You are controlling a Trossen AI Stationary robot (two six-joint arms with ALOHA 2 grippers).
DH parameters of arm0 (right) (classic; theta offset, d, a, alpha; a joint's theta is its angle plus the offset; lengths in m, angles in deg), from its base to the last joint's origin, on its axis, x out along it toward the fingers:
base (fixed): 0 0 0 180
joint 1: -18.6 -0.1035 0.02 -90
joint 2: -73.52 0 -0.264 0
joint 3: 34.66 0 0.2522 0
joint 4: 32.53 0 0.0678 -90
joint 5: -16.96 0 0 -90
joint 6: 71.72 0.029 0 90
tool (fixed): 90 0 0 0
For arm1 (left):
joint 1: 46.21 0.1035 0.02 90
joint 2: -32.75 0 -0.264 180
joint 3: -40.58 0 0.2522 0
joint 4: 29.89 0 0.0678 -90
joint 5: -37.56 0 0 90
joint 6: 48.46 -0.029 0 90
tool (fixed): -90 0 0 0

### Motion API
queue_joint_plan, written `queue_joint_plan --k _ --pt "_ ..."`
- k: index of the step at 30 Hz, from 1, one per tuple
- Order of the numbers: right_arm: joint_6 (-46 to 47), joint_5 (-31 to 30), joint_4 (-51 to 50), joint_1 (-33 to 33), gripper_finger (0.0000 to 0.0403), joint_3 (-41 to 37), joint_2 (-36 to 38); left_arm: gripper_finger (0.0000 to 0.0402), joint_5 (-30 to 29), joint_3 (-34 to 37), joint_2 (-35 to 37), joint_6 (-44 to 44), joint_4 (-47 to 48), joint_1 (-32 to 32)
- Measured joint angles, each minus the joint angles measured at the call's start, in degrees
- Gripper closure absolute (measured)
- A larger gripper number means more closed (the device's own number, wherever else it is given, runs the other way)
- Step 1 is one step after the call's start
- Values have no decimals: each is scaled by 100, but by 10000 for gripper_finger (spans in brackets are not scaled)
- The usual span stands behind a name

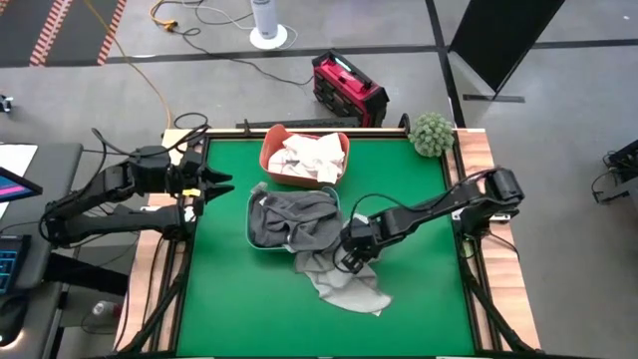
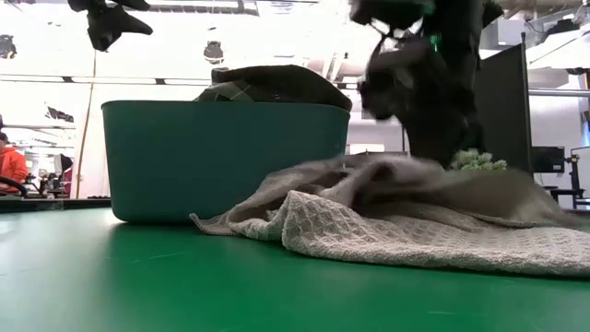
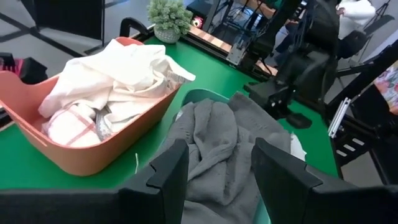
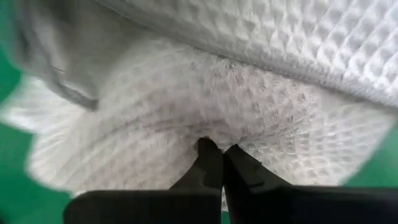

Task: Sort towels by color in basket
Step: Put the white patterned towel into the orange bin

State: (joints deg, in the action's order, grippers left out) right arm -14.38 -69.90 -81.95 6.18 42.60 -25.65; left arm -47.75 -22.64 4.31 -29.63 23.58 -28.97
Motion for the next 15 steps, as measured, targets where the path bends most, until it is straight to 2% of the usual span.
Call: queue_joint_plan --k 6,11,15 --pt "-417 1 1070 13 384 0 1109 235 0 0 23 -164 -406 -1" --pt "-840 2 2697 180 384 2 2122 235 -2 0 22 -312 -1091 0" --pt "-1420 -28 4332 449 384 2 2568 235 -17 0 24 -344 -1490 -1"
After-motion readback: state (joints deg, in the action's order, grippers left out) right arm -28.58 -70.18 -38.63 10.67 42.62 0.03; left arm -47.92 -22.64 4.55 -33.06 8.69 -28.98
